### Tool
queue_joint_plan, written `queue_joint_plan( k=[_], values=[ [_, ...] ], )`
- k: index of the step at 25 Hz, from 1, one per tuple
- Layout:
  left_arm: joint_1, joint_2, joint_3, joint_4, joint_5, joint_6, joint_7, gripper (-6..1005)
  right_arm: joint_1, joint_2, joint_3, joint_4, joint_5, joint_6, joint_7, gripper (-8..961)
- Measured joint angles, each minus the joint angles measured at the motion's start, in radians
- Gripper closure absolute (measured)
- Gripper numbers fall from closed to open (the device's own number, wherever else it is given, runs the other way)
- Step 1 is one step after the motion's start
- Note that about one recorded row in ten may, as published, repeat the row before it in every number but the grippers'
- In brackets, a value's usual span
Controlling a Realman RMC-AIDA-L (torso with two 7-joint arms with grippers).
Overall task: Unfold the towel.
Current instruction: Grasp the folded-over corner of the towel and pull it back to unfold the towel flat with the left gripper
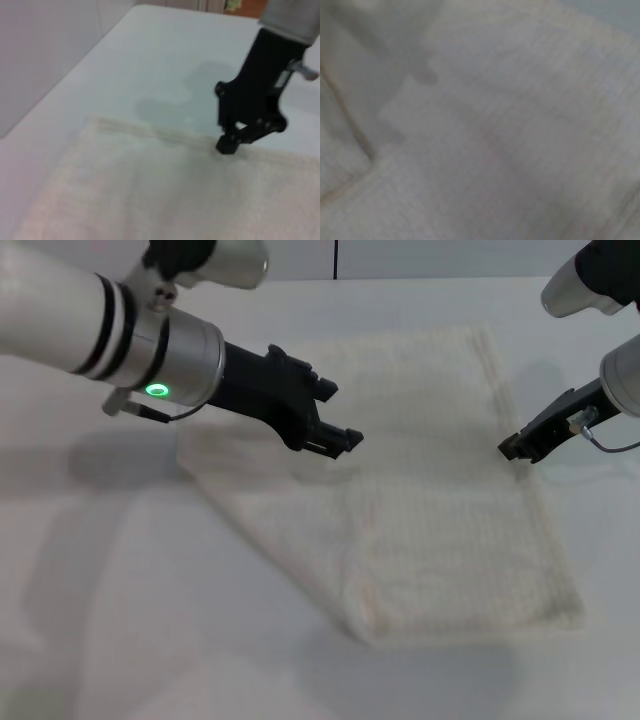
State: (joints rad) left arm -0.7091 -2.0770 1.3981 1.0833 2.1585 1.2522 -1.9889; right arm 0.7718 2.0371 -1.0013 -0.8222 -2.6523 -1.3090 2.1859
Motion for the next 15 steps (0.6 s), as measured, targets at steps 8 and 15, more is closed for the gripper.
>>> queue_joint_plan(
  k=[8,15],
  values=[
    [0.004,-0.002,0.111,-0.075,-0.031,-0.127,-0.008,350,0.001,0.0,0.001,-0.003,0.009,-0.001,0.0,955],
    [0.004,-0.001,0.153,-0.135,-0.066,-0.143,-0.01,357,0.001,0.0,-0.003,-0.003,0.01,-0.001,0.0,955]
  ],
)
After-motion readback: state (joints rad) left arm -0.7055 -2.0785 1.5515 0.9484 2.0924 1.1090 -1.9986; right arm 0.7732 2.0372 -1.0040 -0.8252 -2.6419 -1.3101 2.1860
